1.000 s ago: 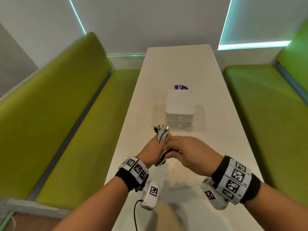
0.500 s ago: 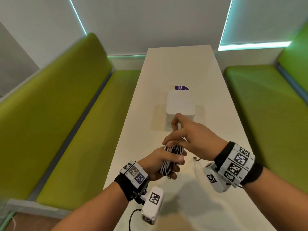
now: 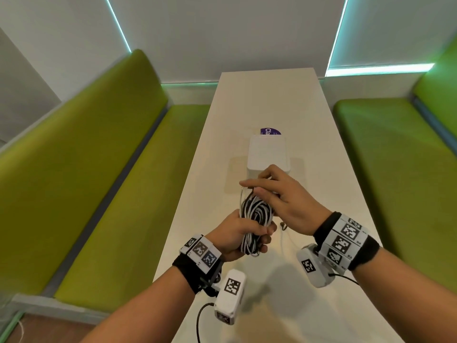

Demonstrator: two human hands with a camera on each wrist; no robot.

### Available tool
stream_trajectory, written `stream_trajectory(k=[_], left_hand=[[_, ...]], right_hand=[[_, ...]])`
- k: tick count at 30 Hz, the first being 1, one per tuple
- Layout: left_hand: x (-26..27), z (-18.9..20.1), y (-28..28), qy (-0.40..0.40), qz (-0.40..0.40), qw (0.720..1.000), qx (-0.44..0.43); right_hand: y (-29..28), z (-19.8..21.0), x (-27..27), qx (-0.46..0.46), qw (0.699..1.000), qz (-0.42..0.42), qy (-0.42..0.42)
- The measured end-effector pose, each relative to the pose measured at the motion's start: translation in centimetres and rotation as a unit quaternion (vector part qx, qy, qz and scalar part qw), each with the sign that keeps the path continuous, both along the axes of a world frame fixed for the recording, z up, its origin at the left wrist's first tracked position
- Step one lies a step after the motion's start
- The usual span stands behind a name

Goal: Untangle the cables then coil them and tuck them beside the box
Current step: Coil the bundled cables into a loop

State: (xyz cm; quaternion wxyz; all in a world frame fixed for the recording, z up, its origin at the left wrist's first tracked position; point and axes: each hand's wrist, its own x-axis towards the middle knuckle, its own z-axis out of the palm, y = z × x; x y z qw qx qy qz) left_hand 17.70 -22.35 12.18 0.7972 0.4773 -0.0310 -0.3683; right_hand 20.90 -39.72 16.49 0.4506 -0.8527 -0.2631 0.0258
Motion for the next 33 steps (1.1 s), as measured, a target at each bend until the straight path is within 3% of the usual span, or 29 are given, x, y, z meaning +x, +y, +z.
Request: stream_trajectory(k=[4,6,10,15,23,27,33], left_hand=[[0.2,-0.5,0.2,0.023,0.018,0.999,-0.031],[0.2,-0.4,0.2,0.024,0.031,0.999,-0.027],[0.1,-0.5,-0.2,0.010,0.076,0.997,-0.015],[0.0,-0.6,-0.6,-0.009,0.108,0.994,0.001],[0.9,-0.2,0.3,0.022,0.123,0.991,0.043],[0.8,-0.2,0.5,0.022,0.109,0.992,0.056],[1.4,0.1,0.0,-0.021,0.152,0.982,0.107]], right_hand=[[-0.8,0.5,0.0,0.079,0.996,-0.021,0.039],[-0.6,-0.2,0.0,0.101,0.993,-0.063,0.014],[-0.2,-0.9,0.3,0.184,0.964,-0.185,0.060],[0.2,-1.3,0.2,0.196,0.940,-0.240,0.140],[0.9,-2.0,-0.9,0.108,0.960,-0.246,0.079],[0.7,-1.7,-1.0,0.157,0.948,-0.247,0.123],[1.0,-1.8,-1.3,0.111,0.955,-0.259,0.093]])
